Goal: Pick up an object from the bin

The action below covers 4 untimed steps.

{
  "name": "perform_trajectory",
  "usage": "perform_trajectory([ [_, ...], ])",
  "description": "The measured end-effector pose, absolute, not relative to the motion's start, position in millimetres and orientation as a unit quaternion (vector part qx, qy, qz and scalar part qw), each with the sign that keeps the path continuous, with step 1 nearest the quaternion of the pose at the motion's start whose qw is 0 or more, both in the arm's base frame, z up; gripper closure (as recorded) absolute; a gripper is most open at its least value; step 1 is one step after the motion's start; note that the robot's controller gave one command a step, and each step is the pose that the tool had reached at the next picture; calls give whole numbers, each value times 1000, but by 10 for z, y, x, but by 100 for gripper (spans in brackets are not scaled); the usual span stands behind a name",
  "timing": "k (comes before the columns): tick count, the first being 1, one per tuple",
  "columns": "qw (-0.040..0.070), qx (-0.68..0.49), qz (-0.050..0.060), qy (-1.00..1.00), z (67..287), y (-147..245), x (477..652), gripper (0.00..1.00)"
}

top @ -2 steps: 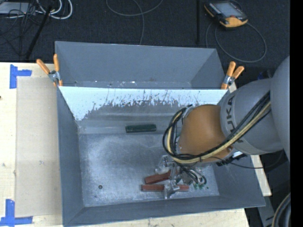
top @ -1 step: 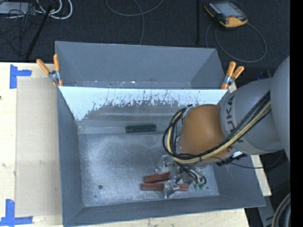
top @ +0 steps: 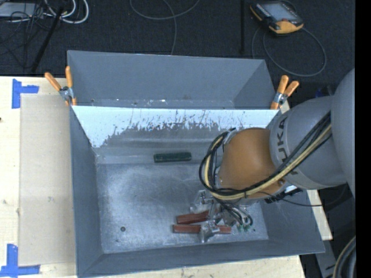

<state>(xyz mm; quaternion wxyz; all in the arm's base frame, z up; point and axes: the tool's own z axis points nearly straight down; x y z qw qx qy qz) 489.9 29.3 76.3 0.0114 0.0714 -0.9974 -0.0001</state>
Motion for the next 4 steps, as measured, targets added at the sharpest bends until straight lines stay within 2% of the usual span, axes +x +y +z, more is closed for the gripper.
perform_trajectory([
  [1, 12, 71, 0, -997, 798, 293, 4886, 100],
  [2, 0, 207, -1, -978, 729, 377, 5202, 100],
  [4, 0, 205, -1, -979, 729, 375, 5202, 100],
])
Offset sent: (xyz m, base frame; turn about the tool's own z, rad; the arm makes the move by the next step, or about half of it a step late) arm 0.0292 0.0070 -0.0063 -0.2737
